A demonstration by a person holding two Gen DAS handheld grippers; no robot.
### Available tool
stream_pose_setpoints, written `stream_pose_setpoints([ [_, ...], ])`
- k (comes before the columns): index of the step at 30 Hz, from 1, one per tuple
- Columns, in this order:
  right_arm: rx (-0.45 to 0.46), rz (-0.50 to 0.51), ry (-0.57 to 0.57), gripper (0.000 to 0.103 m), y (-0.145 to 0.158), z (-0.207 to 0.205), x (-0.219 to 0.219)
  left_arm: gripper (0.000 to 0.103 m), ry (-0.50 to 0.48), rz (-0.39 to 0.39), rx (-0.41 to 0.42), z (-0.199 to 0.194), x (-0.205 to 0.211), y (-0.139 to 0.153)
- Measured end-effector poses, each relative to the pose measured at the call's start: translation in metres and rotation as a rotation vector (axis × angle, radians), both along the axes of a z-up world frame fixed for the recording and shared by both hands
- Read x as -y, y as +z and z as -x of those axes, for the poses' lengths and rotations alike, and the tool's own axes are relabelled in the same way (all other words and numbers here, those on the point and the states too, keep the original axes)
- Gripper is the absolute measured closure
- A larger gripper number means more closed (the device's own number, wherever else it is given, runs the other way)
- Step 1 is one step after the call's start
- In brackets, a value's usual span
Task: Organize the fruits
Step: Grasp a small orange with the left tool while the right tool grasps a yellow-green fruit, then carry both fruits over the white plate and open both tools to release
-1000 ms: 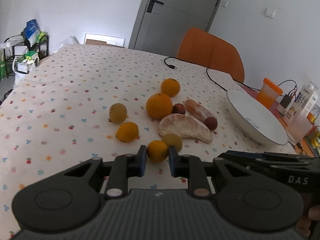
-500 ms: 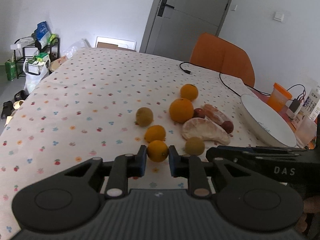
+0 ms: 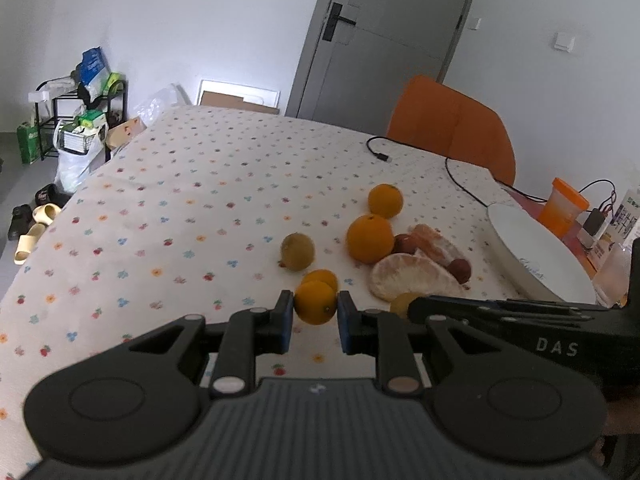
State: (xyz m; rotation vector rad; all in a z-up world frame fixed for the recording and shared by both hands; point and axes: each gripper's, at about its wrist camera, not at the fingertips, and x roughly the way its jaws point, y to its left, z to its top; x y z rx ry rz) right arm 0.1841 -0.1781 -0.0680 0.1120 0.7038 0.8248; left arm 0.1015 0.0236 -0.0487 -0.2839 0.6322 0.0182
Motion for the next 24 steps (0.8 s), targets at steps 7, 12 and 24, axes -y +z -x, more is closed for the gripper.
stream_pose_setpoints([
  [7, 0.029, -0.021, -0.041, 0.083, 0.009, 0.004, 0.022, 0.082, -0.060, -0.014, 0.023, -0.010, 0.024, 0.010],
  [12, 0.059, -0.031, -0.080, 0.083, 0.017, 0.008, 0.043, 0.082, -0.094, -0.021, 0.038, -0.014, 0.039, 0.015],
  [24, 0.101, -0.048, -0.239, 0.083, 0.027, 0.003, 0.106, 0.082, -0.180, -0.023, 0.057, -0.034, 0.080, 0.020],
])
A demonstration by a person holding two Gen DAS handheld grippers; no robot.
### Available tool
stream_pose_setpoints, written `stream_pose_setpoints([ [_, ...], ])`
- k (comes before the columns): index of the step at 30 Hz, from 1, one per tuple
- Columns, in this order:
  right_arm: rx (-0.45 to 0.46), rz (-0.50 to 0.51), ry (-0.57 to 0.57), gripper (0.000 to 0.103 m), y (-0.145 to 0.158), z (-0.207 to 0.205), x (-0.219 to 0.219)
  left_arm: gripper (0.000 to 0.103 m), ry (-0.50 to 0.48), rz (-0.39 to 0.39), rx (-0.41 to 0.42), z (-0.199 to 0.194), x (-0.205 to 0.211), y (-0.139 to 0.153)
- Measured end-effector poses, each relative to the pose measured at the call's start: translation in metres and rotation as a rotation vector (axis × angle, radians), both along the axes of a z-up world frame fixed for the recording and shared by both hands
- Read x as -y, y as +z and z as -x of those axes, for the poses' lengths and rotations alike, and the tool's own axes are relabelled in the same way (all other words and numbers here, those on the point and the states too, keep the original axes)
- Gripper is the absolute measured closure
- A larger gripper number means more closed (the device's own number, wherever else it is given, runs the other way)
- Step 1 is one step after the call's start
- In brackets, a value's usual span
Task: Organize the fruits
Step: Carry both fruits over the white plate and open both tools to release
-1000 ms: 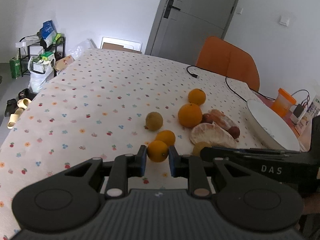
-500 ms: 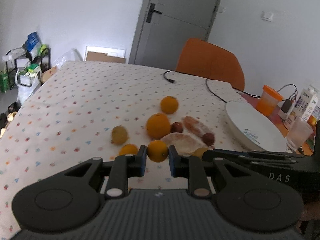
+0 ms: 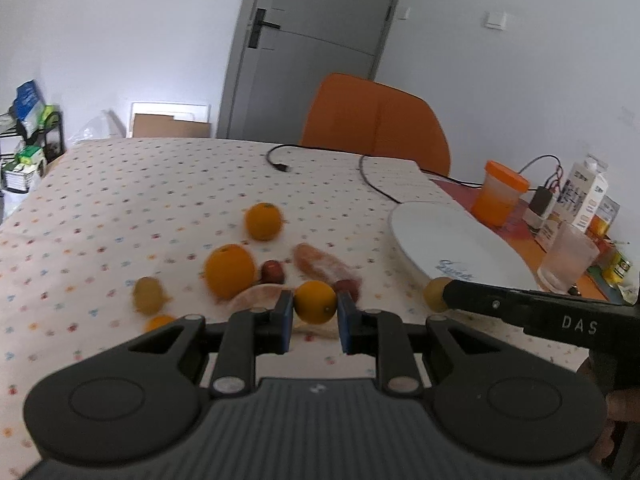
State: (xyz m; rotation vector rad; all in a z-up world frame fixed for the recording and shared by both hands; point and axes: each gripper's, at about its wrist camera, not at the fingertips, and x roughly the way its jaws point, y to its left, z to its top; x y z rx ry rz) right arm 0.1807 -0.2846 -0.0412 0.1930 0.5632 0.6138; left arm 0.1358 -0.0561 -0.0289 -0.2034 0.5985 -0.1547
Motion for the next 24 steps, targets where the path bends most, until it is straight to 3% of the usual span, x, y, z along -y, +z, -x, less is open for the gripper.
stream_pose_setpoints([
  [12, 0.005, -0.031, -0.119, 0.083, -0.005, -0.003, 0.057, 0.082, -0.105, -0.028, 0.004, -0.020, 0.055, 0.001],
  [24, -0.011, -0.058, -0.175, 0.082, -0.017, -0.007, 0.082, 0.082, -0.182, -0.061, -0.004, -0.043, 0.098, 0.000],
])
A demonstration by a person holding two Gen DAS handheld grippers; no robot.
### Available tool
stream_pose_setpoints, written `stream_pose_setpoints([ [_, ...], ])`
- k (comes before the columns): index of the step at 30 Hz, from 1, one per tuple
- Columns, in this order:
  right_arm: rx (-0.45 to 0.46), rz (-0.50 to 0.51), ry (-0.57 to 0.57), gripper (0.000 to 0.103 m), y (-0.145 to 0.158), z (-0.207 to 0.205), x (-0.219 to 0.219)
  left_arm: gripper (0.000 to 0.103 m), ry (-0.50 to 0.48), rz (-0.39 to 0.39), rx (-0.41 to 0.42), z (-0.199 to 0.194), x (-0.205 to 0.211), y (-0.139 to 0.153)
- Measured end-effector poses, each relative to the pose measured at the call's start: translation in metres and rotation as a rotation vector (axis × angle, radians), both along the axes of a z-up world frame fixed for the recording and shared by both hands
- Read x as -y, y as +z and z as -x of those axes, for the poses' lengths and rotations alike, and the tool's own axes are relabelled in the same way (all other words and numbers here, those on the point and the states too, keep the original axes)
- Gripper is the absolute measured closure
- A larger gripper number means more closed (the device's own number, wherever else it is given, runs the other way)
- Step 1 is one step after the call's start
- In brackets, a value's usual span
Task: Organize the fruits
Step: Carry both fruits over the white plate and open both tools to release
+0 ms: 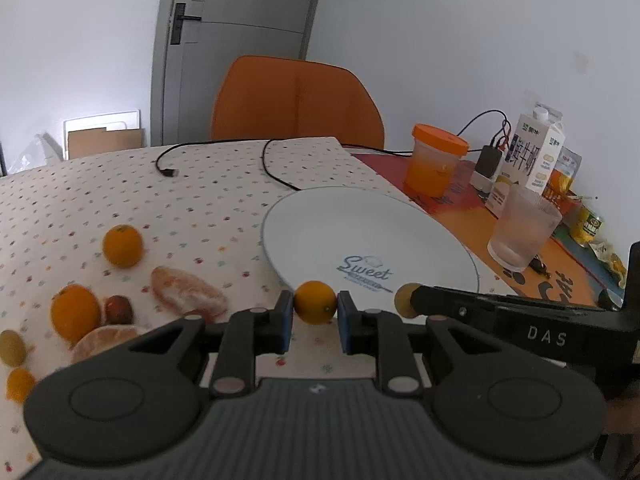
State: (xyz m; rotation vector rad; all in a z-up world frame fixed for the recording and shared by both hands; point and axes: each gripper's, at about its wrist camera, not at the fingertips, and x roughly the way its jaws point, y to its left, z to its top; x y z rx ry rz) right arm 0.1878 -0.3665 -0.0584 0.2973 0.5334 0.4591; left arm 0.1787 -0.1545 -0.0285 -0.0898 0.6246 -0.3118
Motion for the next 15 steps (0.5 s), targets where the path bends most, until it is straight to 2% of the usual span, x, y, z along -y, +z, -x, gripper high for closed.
stream_pose_setpoints([
  [3, 0.005, -0.011, -0.009, 0.078, -0.002, 0.002, 0.004, 0.082, -0.010, -0.004, -0.001, -0.006, 0.008, 0.000],
  [15, 0.025, -0.015, -0.031, 0.077, 0.000, 0.013, 0.013, 0.079, 0.013, -0.009, 0.017, -0.016, 0.019, 0.004],
])
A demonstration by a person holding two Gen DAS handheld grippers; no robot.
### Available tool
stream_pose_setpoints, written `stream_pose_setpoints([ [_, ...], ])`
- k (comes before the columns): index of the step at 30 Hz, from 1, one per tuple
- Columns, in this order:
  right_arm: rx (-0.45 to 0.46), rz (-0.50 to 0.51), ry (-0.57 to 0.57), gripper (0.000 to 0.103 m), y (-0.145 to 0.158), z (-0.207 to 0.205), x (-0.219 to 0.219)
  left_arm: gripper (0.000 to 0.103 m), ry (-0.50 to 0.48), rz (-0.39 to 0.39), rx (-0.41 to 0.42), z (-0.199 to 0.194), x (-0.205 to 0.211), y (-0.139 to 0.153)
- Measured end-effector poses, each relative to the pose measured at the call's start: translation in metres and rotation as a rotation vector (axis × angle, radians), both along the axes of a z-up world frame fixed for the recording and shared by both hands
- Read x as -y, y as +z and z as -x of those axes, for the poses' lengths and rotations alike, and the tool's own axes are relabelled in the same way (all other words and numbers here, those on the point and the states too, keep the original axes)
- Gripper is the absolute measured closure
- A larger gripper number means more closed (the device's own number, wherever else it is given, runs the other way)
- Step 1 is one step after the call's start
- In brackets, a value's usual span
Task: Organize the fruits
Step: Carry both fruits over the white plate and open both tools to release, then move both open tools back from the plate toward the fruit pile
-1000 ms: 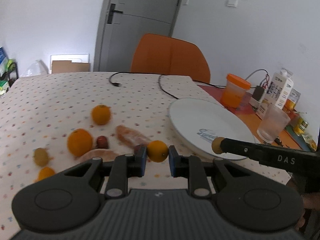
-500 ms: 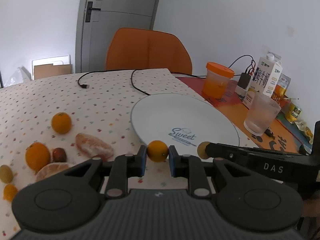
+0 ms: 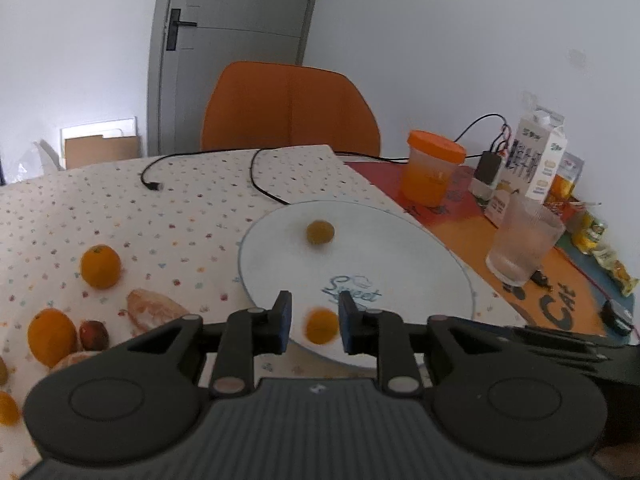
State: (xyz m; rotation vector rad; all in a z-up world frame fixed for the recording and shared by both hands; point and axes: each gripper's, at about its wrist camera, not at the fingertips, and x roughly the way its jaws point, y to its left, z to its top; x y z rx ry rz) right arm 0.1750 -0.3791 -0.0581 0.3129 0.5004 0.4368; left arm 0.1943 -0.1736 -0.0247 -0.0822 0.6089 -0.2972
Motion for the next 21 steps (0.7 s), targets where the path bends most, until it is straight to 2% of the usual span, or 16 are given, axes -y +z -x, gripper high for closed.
stream_pose_setpoints([
  [3, 0.000, -0.003, 0.003, 0.077, 0.001, 0.003, -0.001, 0.078, 0.001, 0.008, -0.013, 0.000, -0.004, 0.001],
  [6, -0.003, -0.003, 0.005, 0.074, 0.001, 0.003, -0.003, 0.074, 0.024, -0.021, -0.019, 0.005, -0.009, 0.001],
  [9, -0.004, 0.002, -0.005, 0.061, 0.001, 0.002, -0.008, 0.059, 0.044, -0.002, -0.024, 0.011, -0.022, 0.003],
  [11, 0.005, 0.009, -0.011, 0.052, 0.001, 0.002, -0.012, 0.041, 0.064, 0.022, -0.013, 0.018, -0.034, 0.006],
  [13, 0.015, 0.017, -0.020, 0.039, 0.002, 0.003, -0.016, 0.030, 0.102, 0.003, 0.007, 0.024, -0.044, 0.008],
  [14, 0.018, 0.021, -0.024, 0.037, 0.002, 0.004, -0.018, 0.027, 0.120, -0.006, 0.015, 0.027, -0.048, 0.009],
  [18, 0.032, 0.031, -0.034, 0.022, 0.005, 0.006, -0.026, 0.024, 0.196, -0.007, 0.049, 0.039, -0.072, 0.012],
  [21, 0.034, 0.038, -0.023, 0.019, 0.006, 0.008, -0.032, 0.023, 0.230, -0.008, 0.041, 0.045, -0.087, 0.013],
])
